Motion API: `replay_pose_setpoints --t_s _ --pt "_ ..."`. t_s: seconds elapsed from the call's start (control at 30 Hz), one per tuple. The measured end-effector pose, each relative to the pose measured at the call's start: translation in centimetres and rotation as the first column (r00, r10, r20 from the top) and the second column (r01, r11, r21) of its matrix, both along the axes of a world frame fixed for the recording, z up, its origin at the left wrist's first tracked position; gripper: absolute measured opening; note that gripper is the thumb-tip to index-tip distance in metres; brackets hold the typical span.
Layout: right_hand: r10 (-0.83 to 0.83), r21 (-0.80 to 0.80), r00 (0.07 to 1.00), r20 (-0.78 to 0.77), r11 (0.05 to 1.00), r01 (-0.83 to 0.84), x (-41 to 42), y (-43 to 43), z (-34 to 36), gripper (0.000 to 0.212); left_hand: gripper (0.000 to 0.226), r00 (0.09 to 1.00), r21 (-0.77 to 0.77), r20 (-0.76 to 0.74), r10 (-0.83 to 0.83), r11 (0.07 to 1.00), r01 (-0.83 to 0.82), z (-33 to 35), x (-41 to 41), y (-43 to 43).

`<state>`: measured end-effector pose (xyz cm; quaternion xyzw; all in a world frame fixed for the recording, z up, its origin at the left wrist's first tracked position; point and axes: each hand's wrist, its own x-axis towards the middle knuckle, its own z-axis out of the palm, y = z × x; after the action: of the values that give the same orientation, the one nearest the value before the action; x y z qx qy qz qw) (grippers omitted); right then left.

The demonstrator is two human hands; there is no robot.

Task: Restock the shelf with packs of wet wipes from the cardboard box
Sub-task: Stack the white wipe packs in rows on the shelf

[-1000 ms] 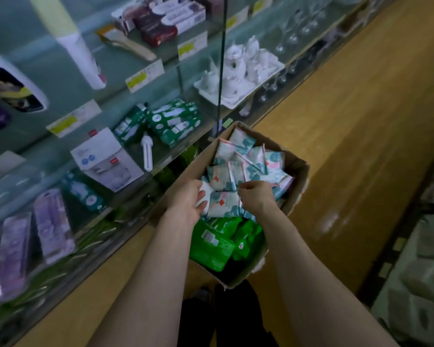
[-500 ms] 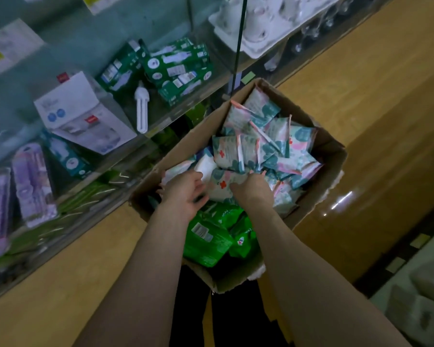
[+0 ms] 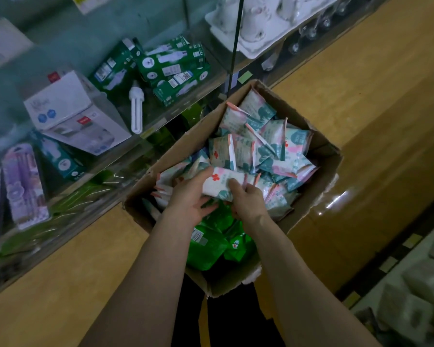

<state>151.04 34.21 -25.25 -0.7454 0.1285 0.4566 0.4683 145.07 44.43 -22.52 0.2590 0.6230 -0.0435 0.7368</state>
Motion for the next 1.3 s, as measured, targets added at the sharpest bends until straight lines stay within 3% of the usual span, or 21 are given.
replay_pose_setpoints --t_s 0.17,0.27,0.4,0.53,0.77,0.97,1.1,1.3 --pt "0.195 -0.135 0.94 0.278 0.977 -0.163 1.2 2.3 0.7 0.047 0.016 0.968 0.044 0.033 0.247 0.968 -0.249 0.0 -0.5 0.7" --pt "0.363 -0.358 0.829 0.425 0.909 -0.214 2.3 3.0 -0.6 0.032 0.016 0.957 0.111 0.006 0.29 0.951 -0.289 -0.3 -0.9 1.6" --pt "0.599 -0.502 0.723 0.346 0.769 -0.397 3.4 4.4 -1.7 0.026 0.027 0.965 0.175 -0.032 0.262 0.952 -0.252 -1.0 -1.6 1.5" --pt "0.631 -0.474 0.735 0.248 0.741 -0.476 4.6 6.4 -1.8 0.024 0.033 0.957 0.253 -0.071 0.281 0.933 -0.255 -1.6 -2.0 1.5" --pt "0.352 -0.331 0.867 0.354 0.914 -0.237 4.9 5.1 0.0 0.022 0.03 0.974 0.248 -0.041 0.221 0.947 -0.205 -1.1 -1.9 1.5" --pt "-0.1 -0.117 0.856 0.507 0.976 0.183 2.7 0.7 4.2 0.026 0.028 0.988 0.284 0.01 0.152 0.947 -0.148 1.6 -1.9 1.2" --pt "-0.415 0.079 0.81 0.413 0.903 0.422 0.7 -2.7 8.7 0.019 0.016 0.995 0.294 0.087 0.041 0.954 -0.065 4.9 -2.2 -0.1" --pt "-0.777 0.386 0.601 0.186 0.62 0.683 -3.9 -7.7 16.3 0.013 0.016 0.945 0.247 0.297 -0.136 0.967 0.062 11.9 -1.9 -4.8"
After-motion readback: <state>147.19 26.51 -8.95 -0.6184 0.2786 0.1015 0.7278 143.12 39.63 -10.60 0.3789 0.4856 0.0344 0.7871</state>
